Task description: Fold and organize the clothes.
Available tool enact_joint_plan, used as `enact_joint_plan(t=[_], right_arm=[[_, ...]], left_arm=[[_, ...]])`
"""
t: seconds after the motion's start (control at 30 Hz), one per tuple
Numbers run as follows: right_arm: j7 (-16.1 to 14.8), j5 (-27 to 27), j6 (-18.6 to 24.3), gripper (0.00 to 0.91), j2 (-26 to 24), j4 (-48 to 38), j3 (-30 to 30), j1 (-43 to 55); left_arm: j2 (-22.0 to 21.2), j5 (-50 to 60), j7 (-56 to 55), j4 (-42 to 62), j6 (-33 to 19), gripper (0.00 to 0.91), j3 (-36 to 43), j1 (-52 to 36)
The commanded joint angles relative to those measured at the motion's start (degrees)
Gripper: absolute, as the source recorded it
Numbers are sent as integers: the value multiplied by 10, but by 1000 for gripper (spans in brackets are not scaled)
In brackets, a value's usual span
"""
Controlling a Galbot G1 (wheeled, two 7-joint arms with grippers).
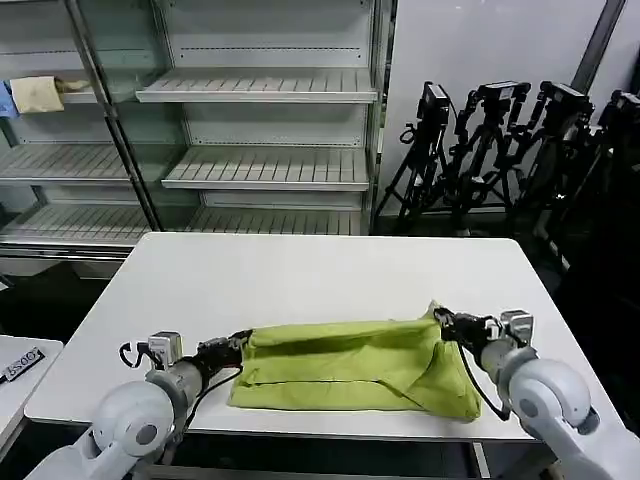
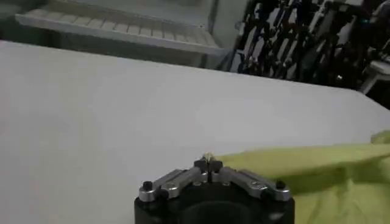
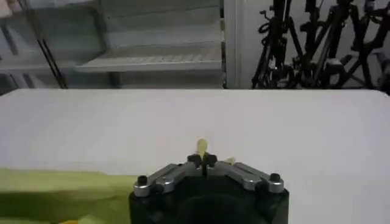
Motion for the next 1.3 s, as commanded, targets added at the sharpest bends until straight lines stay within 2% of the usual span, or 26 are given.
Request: enact_joint_plan(t=[0.03,0.3,0.33,0.37,0.4,0.43,0.47,0.67,0.87,1.0,1.3], right_arm=[[-8,-17,0,0,6,21,57,-99],[-6,-21,-1,0,23,-11,44,-99],[-6,-23,-1,0,24,-12,43,-98],[-5,-25,-1,20,26,-13,38,-96],[-4,-26,-1,191,27,-14,36,-95],[-2,-29,-1,907,29,-14,32,-92],[-2,-29,-1,907,29,-14,32,-92],[-3,-43,-1,907,32,5,37,-94],[-6,-84,2,907,37,51,77,-131],[-5,-123,32,907,40,80,112,-173],[-6,-154,80,907,62,116,162,-239]], left_arm=[[0,19,5,-2,0,40,-4,39],[-7,41,10,23,1,40,9,30],[-7,43,11,26,0,50,10,30],[-7,47,12,28,0,121,11,29],[-9,50,14,31,1,212,12,29],[-10,54,16,33,1,665,12,29],[-11,57,18,33,1,907,13,30],[-17,66,23,22,0,907,3,36],[-32,77,11,-18,-1,907,-17,64],[-51,76,1,-41,-6,907,-36,93],[-112,98,-8,-60,-30,907,-37,143]])
